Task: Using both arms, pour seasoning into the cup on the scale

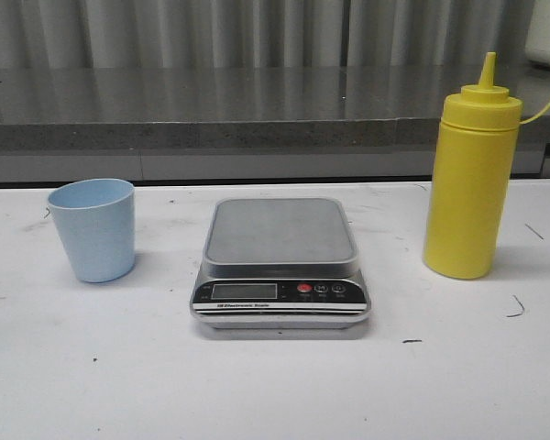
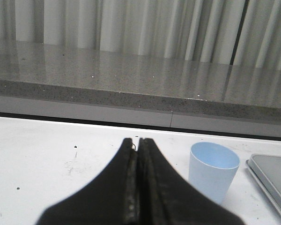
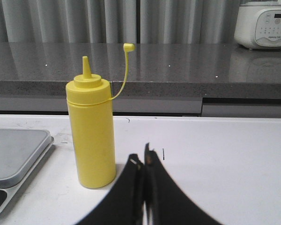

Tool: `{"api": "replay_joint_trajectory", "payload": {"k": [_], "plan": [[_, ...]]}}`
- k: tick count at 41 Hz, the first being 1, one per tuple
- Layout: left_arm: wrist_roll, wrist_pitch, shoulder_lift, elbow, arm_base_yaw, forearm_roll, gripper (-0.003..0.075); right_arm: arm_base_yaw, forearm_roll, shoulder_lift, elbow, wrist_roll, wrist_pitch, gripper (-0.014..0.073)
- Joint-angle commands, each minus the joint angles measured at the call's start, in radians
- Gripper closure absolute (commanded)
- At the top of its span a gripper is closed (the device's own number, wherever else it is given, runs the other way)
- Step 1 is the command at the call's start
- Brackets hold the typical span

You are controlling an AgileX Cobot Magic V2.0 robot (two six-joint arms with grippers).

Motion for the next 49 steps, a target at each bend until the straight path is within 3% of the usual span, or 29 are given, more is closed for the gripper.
{"api": "replay_joint_trajectory", "payload": {"k": [1, 10, 19, 33, 38, 49], "plan": [[-0.002, -0.092, -0.017, 0.023, 0.0, -0.009, 0.074, -0.001, -0.015, -0.017, -0.007, 0.001, -0.1, 0.0662], [-0.002, -0.14, -0.017, -0.019, 0.0, -0.009, 0.074, -0.001, -0.015, -0.017, -0.036, 0.001, -0.18, 0.0662], [-0.002, 0.037, 0.016, -0.254, 0.0, -0.009, 0.074, -0.001, -0.025, -0.01, -0.235, -0.006, 0.033, 0.0662], [-0.002, 0.433, 0.321, -0.639, 0.0, -0.009, 0.074, 0.0, -0.037, 0.204, -0.572, -0.013, 0.407, 0.0662], [-0.002, 0.453, 0.412, -0.664, 0.0, -0.009, 0.074, 0.0, -0.037, 0.311, -0.643, -0.059, 0.492, 0.0662], [-0.002, 0.45, 0.517, -0.654, 0.0, -0.013, 0.074, 0.0, -0.037, 0.446, -0.64, -0.075, 0.503, 0.0662]]}}
